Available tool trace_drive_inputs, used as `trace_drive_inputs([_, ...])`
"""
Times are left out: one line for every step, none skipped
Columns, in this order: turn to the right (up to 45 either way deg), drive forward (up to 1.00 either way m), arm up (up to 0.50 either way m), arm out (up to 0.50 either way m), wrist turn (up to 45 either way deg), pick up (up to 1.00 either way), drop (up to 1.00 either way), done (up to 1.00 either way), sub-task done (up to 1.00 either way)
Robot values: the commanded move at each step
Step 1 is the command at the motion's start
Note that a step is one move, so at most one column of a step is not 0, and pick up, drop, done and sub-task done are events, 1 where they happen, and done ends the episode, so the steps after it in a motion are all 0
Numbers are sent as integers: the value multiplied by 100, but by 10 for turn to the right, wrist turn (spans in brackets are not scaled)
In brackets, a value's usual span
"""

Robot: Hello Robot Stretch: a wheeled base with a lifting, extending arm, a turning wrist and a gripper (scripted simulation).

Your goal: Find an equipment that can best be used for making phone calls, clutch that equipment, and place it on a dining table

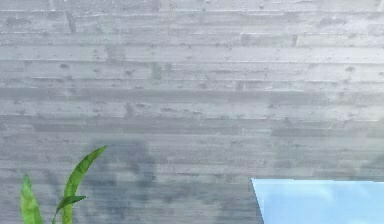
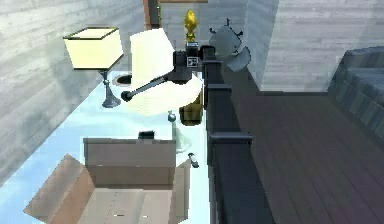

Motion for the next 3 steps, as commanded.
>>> trace_drive_inputs([0,0,4,0,0,0,0,0,0])
trace_drive_inputs([0,0,0,-8,0,0,0,0,0])
trace_drive_inputs([0,0,0,0,0,0,0,100,0])
